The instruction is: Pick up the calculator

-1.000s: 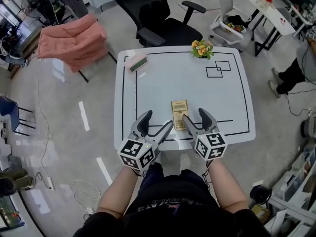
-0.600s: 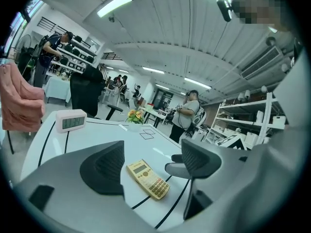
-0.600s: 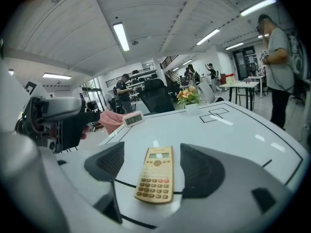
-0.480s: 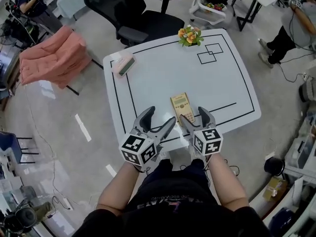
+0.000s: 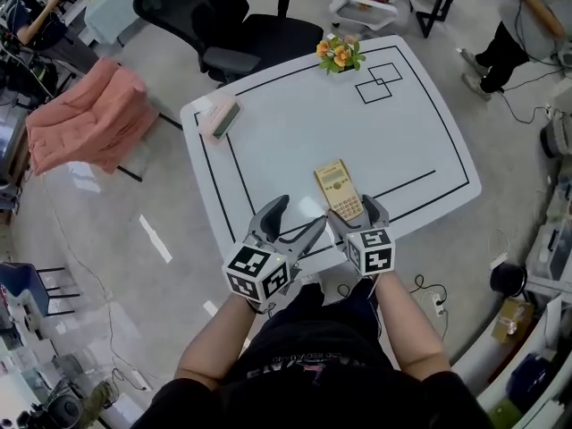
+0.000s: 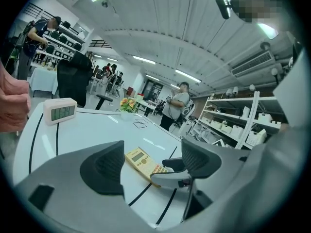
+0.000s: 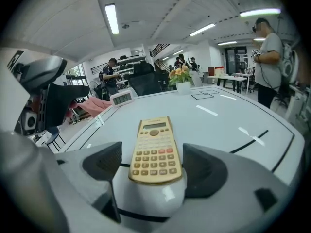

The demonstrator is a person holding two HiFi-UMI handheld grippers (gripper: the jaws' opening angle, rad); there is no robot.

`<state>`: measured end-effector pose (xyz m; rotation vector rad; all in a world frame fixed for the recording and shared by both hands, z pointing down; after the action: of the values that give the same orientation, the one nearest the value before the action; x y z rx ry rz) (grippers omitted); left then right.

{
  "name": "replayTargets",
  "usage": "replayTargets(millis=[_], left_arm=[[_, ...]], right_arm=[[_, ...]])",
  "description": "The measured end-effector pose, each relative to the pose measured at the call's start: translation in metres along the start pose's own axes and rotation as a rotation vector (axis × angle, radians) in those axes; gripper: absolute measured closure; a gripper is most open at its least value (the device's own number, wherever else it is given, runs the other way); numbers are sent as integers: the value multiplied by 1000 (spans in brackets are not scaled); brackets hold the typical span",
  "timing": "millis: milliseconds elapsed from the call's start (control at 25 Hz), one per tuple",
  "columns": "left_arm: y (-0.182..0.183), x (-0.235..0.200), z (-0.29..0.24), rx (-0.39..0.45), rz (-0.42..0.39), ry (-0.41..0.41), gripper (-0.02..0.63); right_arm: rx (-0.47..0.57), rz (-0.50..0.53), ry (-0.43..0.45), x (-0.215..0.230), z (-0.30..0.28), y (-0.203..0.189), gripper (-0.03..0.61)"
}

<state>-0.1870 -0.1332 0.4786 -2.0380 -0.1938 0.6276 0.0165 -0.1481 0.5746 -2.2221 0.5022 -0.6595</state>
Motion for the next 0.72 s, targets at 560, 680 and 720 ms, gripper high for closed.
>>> replayTargets(millis=[560, 680, 720], left_arm=[[-11, -8, 2, -27, 9, -17, 256], [-12, -8, 0, -34, 27, -21, 256], [-12, -8, 0, -37, 34, -22, 256]], right_arm=[[-107, 122, -116, -8, -16, -12, 202], [-115, 106, -104, -7, -15, -11, 204], [-114, 94, -95, -6, -15, -10, 204]])
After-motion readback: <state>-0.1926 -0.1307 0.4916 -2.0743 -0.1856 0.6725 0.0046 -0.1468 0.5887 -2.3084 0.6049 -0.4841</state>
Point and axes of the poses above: the fingertips, and each gripper's own axes: z backward along the fingers, x to its right, y out of its top, the point moved 10 cm from there along z, backward along the fingers, and after that the axes turned 11 degrees about y, right-handed, at the moved point
